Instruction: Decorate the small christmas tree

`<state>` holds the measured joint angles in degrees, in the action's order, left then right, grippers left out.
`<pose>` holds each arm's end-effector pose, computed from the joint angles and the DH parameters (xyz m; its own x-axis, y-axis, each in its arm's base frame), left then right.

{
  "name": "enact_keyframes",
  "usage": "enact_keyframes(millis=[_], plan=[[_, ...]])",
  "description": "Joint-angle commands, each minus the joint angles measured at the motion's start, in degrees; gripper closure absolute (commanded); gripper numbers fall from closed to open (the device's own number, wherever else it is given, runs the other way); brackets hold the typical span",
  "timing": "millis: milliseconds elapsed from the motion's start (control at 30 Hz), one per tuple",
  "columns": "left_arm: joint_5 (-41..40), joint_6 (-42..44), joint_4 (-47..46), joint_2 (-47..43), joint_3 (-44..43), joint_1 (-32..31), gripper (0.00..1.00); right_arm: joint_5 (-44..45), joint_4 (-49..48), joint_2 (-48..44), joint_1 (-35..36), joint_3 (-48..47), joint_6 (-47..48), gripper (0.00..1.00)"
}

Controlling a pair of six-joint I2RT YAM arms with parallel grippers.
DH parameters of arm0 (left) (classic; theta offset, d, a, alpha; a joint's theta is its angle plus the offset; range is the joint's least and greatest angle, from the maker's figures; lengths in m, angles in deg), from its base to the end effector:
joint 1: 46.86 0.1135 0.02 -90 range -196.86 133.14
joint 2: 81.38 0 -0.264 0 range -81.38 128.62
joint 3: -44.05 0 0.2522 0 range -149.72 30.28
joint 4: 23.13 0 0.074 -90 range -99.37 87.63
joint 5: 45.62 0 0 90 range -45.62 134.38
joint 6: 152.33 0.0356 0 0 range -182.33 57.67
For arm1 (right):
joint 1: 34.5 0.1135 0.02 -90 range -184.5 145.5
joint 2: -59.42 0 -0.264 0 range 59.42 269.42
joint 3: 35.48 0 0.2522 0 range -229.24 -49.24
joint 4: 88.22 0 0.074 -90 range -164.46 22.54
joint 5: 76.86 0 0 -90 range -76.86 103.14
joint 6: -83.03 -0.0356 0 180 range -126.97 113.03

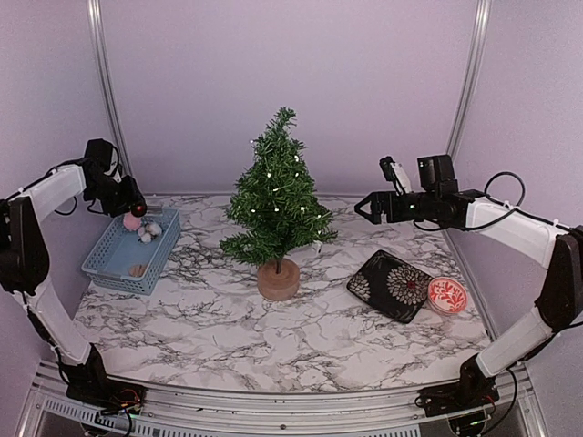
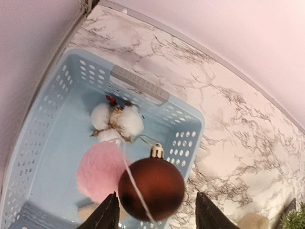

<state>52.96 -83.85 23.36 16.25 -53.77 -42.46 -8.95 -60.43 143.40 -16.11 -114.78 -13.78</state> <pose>0.3820 0.0241 0.2970 -0.6805 -0.4162 -0.6032 -0.2394 0.9042 -0.3538 0.3127 0.1181 0.2980 -0.5762 -0.0758 -0.8138 -0.5288 0.7938 0.3005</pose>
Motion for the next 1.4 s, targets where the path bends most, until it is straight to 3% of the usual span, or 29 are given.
enact_keyframes(millis=[0, 300, 900, 1367], plan=[[10.1, 1.5, 1.6, 0.2, 5.5, -0.1, 0.45, -2.2, -1.3, -0.9, -0.4, -0.2, 1.0, 0.01], [3.3, 9.4, 2.3, 3.2, 7.7, -0.1, 0.44, -2.7, -1.2, -1.4, -0.5, 0.2, 1.7, 0.01], [2.1, 10.6, 1.8, 8.9, 6.8, -1.0, 0.44, -1.6, 0.5, -2.2, -0.5, 0.5, 1.3, 0.01], [3.8, 11.9, 2.8, 11.8, 8.6, -2.2, 0.38, -1.3, 1.2, -1.9, -0.5, -0.1, 1.7, 0.01]])
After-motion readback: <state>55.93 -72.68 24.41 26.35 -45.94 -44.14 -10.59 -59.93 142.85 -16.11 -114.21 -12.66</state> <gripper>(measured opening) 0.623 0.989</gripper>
